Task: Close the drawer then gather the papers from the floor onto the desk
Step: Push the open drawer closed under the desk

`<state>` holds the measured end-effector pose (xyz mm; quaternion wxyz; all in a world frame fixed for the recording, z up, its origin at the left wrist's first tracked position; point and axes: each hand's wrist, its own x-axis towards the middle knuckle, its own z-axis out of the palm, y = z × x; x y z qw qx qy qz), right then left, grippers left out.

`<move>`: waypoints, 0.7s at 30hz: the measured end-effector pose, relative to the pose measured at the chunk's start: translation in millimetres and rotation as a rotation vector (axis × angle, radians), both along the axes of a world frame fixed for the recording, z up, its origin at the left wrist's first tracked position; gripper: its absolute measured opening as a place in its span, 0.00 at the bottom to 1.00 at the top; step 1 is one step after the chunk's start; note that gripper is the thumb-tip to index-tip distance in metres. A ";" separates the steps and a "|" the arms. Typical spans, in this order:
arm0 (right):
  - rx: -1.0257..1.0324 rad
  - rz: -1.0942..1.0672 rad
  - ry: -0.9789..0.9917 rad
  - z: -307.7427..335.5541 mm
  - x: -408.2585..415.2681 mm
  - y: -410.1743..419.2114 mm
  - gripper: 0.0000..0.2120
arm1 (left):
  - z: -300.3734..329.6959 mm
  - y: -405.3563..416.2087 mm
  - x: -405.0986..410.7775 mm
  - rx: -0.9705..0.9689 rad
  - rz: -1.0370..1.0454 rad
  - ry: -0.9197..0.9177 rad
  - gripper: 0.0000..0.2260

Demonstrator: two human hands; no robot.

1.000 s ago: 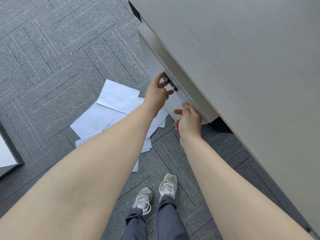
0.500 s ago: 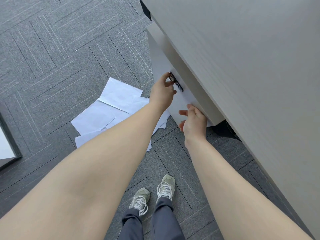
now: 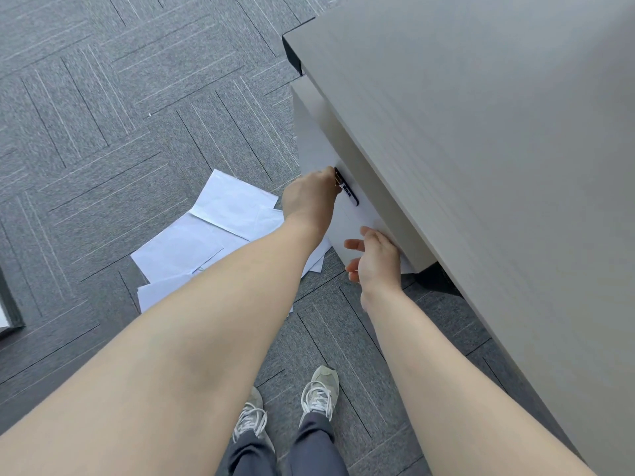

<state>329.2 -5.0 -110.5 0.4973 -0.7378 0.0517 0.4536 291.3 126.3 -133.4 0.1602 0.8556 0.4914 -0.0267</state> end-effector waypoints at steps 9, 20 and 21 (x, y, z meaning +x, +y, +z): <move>-0.021 0.005 -0.045 -4.2 -4.2 5.4 0.11 | -21.6 7.0 -4.5 0.017 -0.113 -0.034 0.12; -0.025 -0.012 -0.081 -10.5 -5.9 6.7 0.12 | -34.2 8.5 -11.5 -0.199 0.050 -0.326 0.16; -0.022 -0.015 -0.081 -11.2 -6.3 7.3 0.11 | -35.2 8.3 -11.4 -0.224 0.069 -0.349 0.16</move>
